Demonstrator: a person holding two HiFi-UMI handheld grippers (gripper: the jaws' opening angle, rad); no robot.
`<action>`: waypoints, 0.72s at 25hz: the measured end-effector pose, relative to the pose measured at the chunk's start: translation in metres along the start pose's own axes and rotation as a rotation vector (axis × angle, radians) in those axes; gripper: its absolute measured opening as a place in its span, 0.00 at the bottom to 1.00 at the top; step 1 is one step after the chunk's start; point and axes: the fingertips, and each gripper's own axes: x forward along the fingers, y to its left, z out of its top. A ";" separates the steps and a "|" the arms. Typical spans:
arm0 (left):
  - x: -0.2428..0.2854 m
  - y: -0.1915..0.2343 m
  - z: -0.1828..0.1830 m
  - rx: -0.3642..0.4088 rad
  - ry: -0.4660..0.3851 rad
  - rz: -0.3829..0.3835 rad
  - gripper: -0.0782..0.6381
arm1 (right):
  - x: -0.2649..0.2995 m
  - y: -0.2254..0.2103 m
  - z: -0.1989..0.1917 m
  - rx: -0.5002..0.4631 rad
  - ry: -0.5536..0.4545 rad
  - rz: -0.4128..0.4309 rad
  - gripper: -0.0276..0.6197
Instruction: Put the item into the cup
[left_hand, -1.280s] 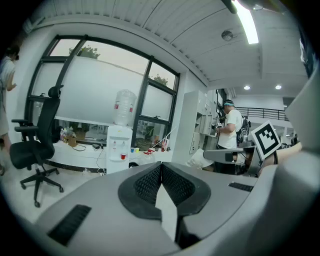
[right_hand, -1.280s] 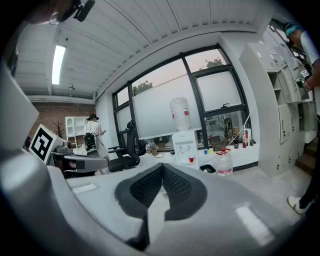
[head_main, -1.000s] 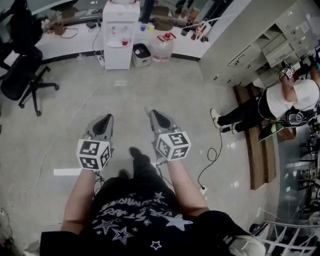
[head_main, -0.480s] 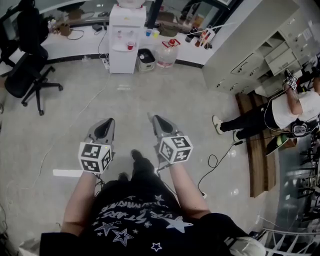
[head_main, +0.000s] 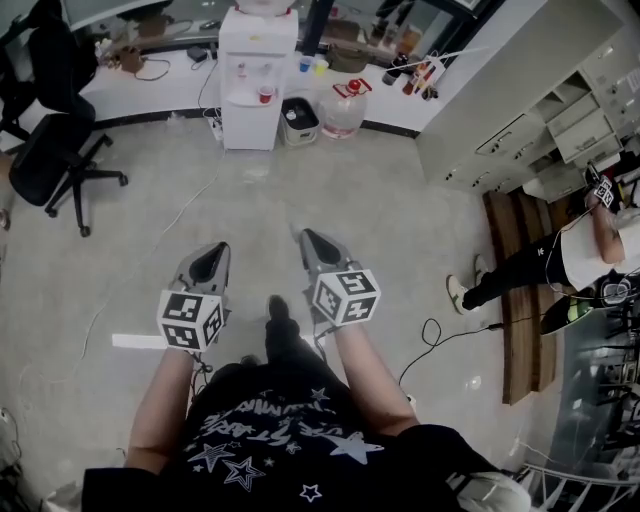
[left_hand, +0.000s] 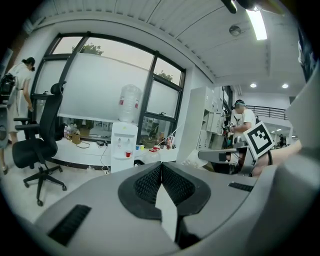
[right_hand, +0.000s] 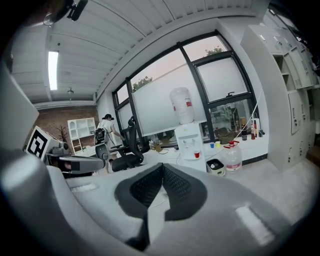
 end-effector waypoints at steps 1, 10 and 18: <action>0.010 0.003 0.005 -0.003 0.005 0.003 0.12 | 0.006 -0.007 0.006 0.002 0.000 0.004 0.05; 0.096 0.018 0.039 -0.029 0.017 0.030 0.12 | 0.058 -0.082 0.043 -0.007 0.022 0.026 0.05; 0.161 0.029 0.055 -0.036 0.023 0.072 0.12 | 0.101 -0.138 0.057 -0.017 0.047 0.052 0.05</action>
